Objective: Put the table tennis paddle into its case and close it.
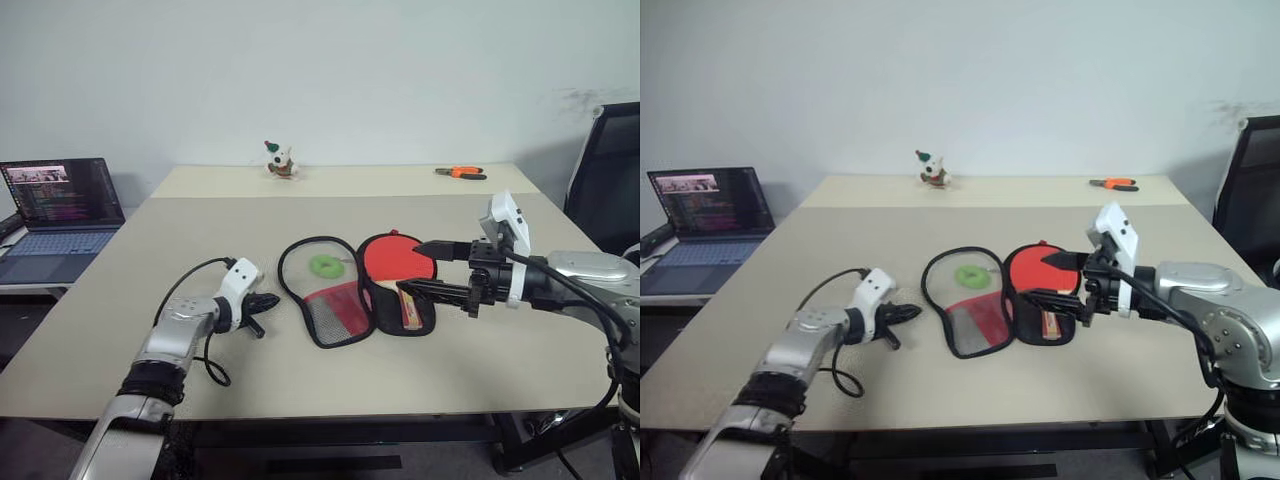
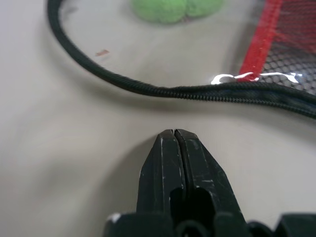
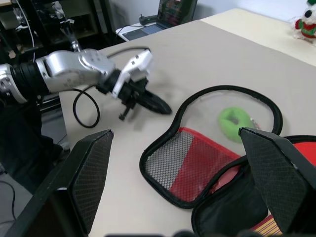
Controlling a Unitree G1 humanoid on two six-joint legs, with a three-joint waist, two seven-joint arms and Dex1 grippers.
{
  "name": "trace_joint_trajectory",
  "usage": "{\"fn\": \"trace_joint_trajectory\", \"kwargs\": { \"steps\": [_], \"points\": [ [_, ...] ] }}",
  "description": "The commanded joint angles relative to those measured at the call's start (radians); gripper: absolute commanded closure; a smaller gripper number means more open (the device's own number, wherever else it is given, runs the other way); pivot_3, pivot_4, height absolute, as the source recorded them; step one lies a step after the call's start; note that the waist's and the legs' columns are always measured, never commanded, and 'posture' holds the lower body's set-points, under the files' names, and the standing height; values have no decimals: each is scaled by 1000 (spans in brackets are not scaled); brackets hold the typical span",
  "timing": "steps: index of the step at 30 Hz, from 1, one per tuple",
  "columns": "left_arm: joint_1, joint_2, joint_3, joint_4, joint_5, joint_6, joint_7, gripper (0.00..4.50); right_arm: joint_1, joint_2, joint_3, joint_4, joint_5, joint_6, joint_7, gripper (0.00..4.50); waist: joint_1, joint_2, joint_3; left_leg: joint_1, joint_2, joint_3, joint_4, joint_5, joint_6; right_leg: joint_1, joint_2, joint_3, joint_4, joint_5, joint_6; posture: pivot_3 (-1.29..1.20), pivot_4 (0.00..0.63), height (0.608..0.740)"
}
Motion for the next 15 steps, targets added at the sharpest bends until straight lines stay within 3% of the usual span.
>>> {"fn": "trace_joint_trajectory", "kwargs": {
  "steps": [1, 9, 15],
  "points": [
    [-70, -48, 4, 109, 19, -70, 22, 4462, -3, -15, 0, -7, 0, -36, -1, 0, 0, 0, 0, 0, 0, 0, 0, 0, 0, 0, 0, 0, 0, 0, 0, 0, 150, 740],
    [-244, -165, 9, 299, 51, -176, 44, 4462, 18, -45, -4, -9, -5, -57, -10, 0, 10, -2, 0, -1, -1, -1, 1, 0, 0, 0, -1, -5, -1, 1, 1, 0, 150, 740],
    [-447, -290, 33, 250, -6, -154, -31, 4462, 55, -128, -42, 9, -7, -63, 0, 0, 22, -2, 1, -6, -2, -2, 3, 0, 0, 0, -1, -11, -3, 1, 1, 0, 150, 740]
  ]
}}
